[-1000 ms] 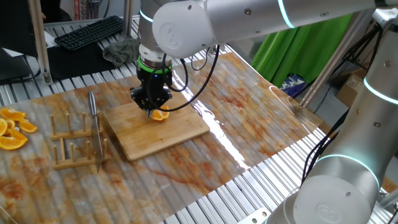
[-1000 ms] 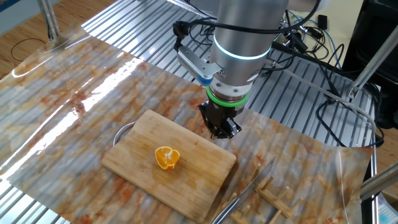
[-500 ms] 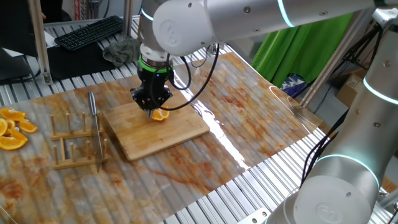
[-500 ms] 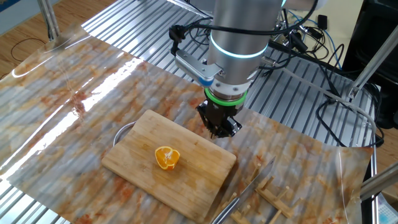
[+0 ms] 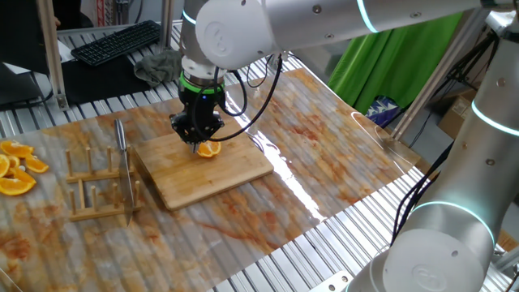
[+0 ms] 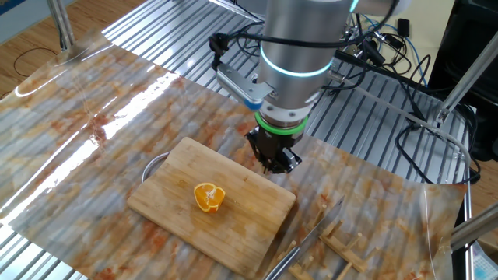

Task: Chop the orange

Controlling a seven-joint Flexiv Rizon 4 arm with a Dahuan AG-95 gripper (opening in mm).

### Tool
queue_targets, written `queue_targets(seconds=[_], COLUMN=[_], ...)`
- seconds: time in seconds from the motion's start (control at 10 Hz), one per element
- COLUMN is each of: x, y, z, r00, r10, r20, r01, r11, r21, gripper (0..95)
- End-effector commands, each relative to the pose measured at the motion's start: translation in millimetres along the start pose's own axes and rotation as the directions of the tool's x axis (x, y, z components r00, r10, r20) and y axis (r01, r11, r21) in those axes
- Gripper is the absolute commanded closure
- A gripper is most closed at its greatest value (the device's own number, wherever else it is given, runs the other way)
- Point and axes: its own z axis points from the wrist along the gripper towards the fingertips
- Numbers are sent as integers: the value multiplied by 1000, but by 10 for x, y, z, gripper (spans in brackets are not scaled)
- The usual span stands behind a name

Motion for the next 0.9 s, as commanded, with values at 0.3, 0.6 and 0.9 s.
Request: queue_targets(seconds=[0.3, 0.6, 0.9], x=[-36, -94, -115], y=[624, 885, 1098], z=[-55, -82, -46], r00=[997, 994, 990], r10=[83, 113, 140], r20=[-4, -4, -7], r01=[-83, -113, -140], r11=[997, 994, 990], r21=[3, 4, 4], gripper=[950, 950, 760])
